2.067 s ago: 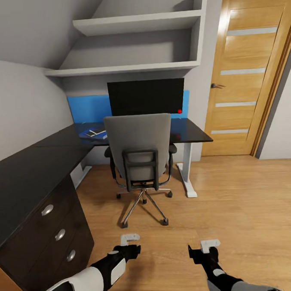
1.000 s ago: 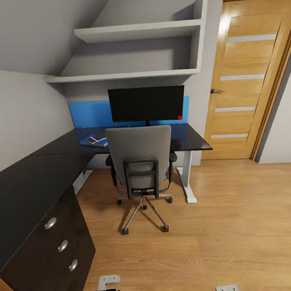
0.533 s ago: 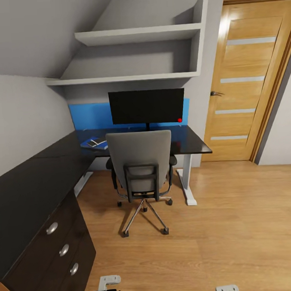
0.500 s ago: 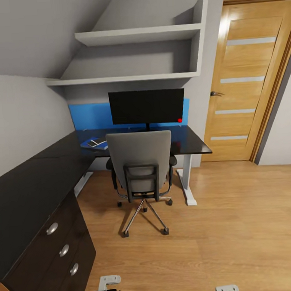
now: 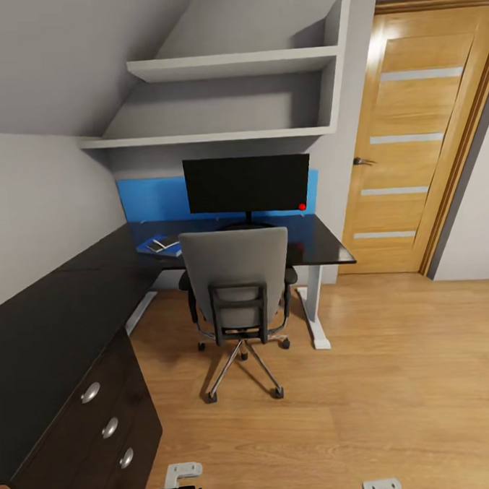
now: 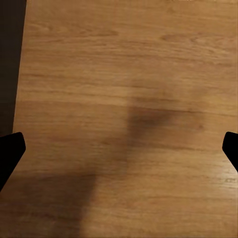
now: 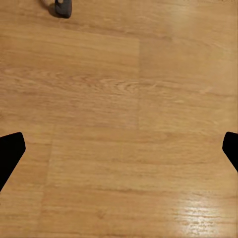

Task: In the bedroom, organize the workspace by keeping the computer under the desk, ensuring the monitor is on the desk, placing the keyboard on the desk next to the monitor, placing the mouse on the desk next to the keyboard, moving the folder from the swivel chair onto the desk next to the mouse, stacking the notebook on top of the folder with the pen on top of the notebook, and positioning the swivel chair next to the desk.

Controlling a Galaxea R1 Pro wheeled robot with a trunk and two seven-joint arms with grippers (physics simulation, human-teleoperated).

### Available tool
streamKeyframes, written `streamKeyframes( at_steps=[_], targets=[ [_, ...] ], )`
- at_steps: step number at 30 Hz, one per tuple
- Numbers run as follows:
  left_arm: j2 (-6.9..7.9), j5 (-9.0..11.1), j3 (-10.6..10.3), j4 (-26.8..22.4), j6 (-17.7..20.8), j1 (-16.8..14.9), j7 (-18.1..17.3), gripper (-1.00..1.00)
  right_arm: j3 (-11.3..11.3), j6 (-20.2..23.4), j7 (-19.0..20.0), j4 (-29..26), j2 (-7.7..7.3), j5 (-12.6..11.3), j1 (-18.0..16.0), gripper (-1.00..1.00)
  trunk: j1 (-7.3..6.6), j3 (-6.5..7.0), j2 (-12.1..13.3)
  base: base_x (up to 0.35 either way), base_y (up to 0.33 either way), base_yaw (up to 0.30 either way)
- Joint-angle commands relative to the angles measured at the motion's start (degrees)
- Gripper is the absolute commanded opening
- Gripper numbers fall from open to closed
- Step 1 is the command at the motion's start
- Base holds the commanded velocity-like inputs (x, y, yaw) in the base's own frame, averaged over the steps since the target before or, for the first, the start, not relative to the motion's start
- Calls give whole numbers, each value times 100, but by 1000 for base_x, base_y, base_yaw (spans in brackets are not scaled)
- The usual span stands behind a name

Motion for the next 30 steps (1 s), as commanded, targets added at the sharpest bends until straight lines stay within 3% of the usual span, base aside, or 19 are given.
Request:
streamKeyframes(
  at_steps=[1, 30],
  targets=[
    [0, 36, -48, -4, -11, -2, 27, 100, 48, -22, -12, 14, 3, -31, -5, 100, -23, 13, 39, 0, 0, 0],
    [21, 36, -40, -1, -4, 52, 26, 100, 48, -22, -12, 14, 3, -31, -5, 100, -660, 534, 1202, 0, 0, 0]
  ],
)
